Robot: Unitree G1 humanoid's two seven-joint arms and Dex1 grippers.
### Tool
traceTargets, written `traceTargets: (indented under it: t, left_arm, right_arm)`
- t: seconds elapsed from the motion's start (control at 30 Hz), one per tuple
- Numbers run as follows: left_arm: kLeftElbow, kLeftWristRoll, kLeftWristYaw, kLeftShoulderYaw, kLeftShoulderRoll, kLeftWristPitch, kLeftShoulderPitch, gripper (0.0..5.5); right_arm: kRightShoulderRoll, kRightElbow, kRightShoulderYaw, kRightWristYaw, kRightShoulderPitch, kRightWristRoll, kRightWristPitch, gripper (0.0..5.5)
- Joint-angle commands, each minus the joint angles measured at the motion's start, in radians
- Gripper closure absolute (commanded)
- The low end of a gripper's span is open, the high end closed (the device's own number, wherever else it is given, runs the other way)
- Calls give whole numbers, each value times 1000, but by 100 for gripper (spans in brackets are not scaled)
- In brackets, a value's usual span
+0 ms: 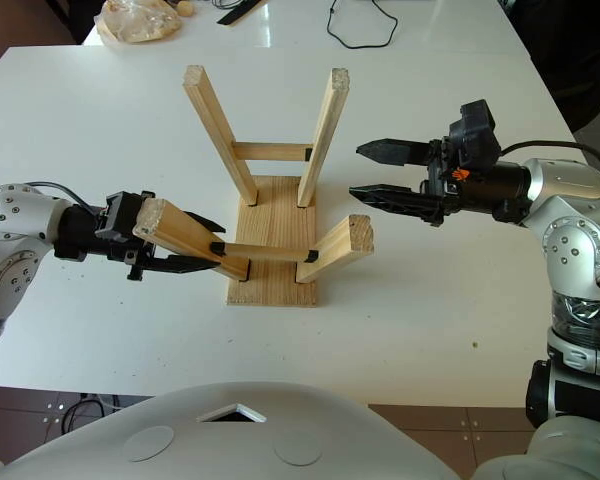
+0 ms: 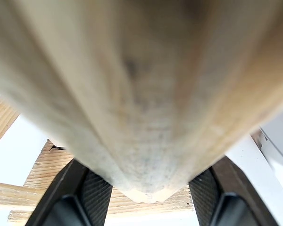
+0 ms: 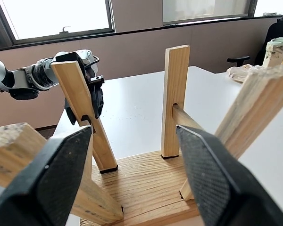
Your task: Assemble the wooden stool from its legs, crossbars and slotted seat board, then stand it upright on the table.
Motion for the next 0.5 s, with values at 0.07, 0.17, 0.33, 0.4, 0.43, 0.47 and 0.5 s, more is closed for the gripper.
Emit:
traceTargets:
  t: [0.07,0.17,0.33,0.4,0.43,0.47,0.5]
  left_arm:
    - [47,34,68,-62,-5,159,60,345]
    - [34,61,155,-70,-59,144,53,345]
    - [-45,89,283,-103,-123,154,54,345]
    - [-59,86,326,-105,-138,185,45,345]
    - [-66,91,341,-108,-139,197,41,345]
    - [-72,97,351,-112,-138,207,38,345]
    - [-77,100,360,-115,-139,219,32,345]
  right_arm:
    - [8,-1,-7,-19,-9,-19,-23,220]
    - [51,27,-55,-114,-90,17,-12,220]
    - [164,78,-105,-417,-268,-17,-25,220]
    - [198,50,-126,-525,-316,-1,-7,220]
    - [214,22,-135,-581,-336,17,8,220]
    - [228,-11,-140,-628,-349,36,25,220]
    - [242,-52,-143,-675,-360,69,48,220]
